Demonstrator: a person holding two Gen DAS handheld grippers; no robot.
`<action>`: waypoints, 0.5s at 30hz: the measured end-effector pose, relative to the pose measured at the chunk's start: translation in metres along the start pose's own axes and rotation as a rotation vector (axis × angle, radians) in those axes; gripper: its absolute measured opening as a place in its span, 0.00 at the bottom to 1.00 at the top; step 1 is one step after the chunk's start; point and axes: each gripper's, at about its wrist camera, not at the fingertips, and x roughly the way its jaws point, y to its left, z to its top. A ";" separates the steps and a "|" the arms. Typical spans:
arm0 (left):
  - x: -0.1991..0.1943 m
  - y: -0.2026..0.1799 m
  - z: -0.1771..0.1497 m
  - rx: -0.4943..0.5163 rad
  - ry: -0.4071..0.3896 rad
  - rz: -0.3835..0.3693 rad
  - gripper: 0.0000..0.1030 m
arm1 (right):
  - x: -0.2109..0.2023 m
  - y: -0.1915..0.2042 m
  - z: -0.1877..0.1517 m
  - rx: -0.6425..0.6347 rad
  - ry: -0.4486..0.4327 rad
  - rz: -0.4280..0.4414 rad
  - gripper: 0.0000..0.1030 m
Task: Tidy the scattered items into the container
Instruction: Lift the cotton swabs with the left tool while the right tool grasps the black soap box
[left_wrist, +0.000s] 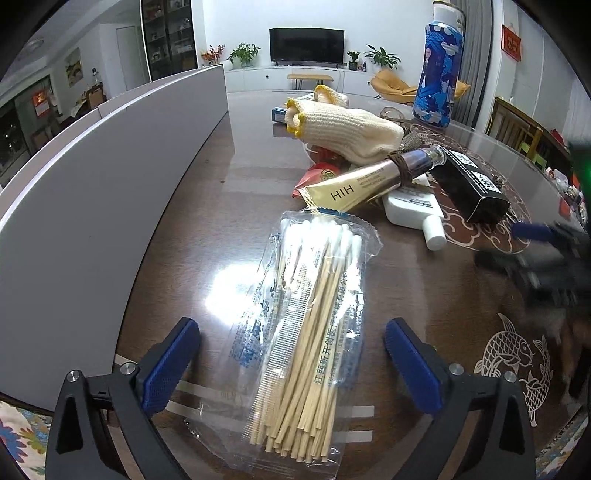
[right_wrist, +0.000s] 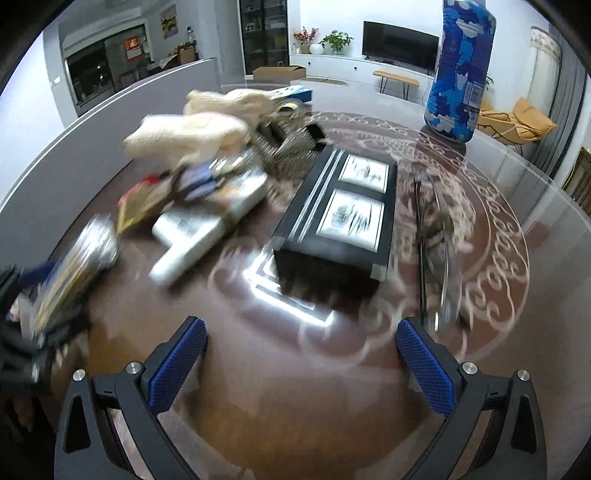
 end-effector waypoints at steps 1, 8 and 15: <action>0.000 0.000 0.000 0.001 -0.001 0.000 1.00 | 0.006 -0.003 0.008 0.005 0.001 -0.008 1.00; 0.001 0.000 0.002 -0.001 -0.005 -0.001 1.00 | 0.037 -0.027 0.058 0.044 0.003 -0.058 0.87; 0.002 -0.002 0.003 0.002 -0.007 -0.002 1.00 | 0.039 -0.027 0.069 0.009 -0.006 -0.033 0.59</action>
